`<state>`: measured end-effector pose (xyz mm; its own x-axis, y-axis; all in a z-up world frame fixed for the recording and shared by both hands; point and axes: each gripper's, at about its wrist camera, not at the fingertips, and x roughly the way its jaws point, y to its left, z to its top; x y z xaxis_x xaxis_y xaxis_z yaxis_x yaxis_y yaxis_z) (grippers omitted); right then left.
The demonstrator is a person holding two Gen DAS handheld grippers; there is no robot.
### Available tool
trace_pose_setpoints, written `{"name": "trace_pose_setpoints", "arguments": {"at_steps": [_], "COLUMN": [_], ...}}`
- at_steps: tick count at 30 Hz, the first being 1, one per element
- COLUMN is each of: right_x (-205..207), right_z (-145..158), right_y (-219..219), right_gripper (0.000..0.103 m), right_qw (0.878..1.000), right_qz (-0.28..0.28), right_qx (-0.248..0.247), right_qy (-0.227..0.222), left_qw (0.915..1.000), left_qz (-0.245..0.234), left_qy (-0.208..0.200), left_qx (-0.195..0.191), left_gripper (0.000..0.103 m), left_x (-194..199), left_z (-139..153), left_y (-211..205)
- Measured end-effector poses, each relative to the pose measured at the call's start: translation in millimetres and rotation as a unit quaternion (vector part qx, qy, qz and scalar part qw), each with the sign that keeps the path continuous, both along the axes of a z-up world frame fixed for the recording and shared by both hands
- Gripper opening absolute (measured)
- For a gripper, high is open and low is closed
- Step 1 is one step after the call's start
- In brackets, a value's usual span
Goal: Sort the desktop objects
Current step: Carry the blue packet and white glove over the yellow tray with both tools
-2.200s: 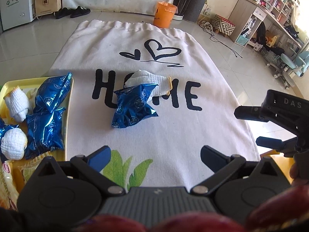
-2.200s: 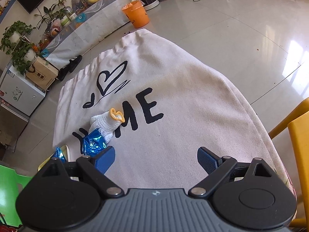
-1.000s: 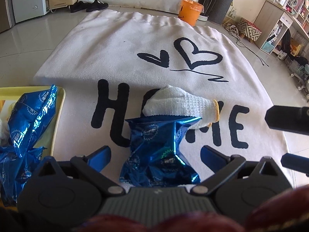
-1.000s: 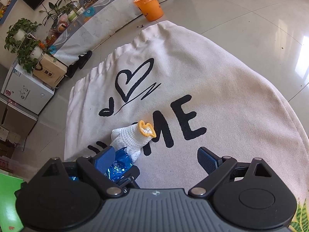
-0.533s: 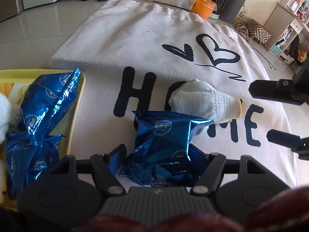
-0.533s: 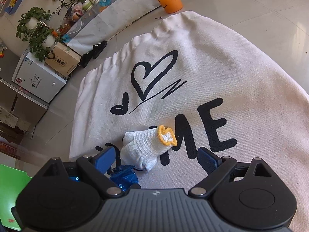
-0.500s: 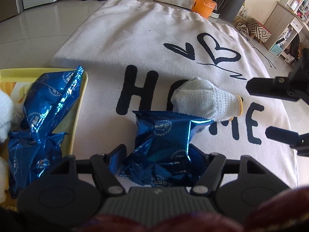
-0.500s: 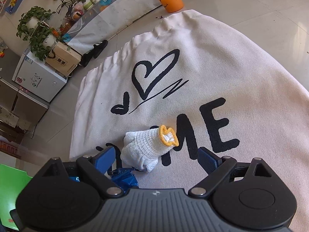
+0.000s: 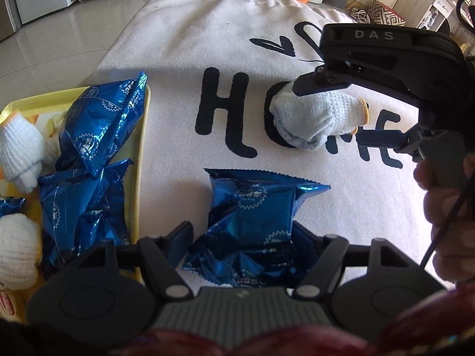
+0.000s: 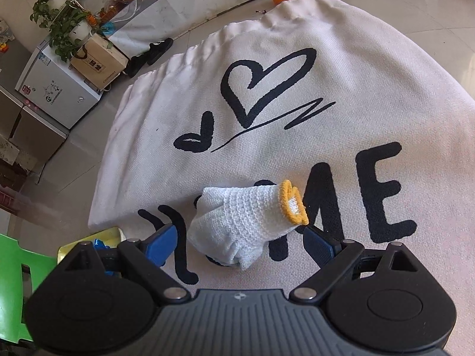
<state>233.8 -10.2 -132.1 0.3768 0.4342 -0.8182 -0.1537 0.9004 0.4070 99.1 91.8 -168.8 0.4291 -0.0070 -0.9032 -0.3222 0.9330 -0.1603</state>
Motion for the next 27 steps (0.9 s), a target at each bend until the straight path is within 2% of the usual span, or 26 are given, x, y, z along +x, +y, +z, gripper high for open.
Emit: {"name": "trace_pose_setpoints", "arguments": {"at_steps": [4, 7, 9, 27], "right_x": [1.7, 2.6, 3.2, -0.4], "right_z": [-5.6, -9.4, -11.9, -14.1], "right_y": [7.2, 10.5, 12.4, 20.2], "right_gripper": [0.093, 0.093, 0.093, 0.095], "right_qw": [1.000, 1.000, 1.000, 0.999], "right_qz": [0.000, -0.001, 0.001, 0.004], "right_qx": [-0.010, -0.014, -0.021, -0.043], "right_qy": [-0.005, -0.005, -0.006, -0.018], "left_qw": [0.9998, 0.9997, 0.9995, 0.9963], "left_qz": [0.016, 0.015, 0.017, -0.011], "left_qy": [0.013, 0.018, 0.026, 0.057], "left_qx": [-0.006, -0.010, -0.008, 0.063], "left_gripper": [0.095, 0.097, 0.102, 0.103], "left_x": [-1.3, 0.6, 2.1, 10.2], "left_z": [-3.0, -4.6, -6.1, -12.7], "left_y": [5.0, 6.4, 6.4, -11.1]}}
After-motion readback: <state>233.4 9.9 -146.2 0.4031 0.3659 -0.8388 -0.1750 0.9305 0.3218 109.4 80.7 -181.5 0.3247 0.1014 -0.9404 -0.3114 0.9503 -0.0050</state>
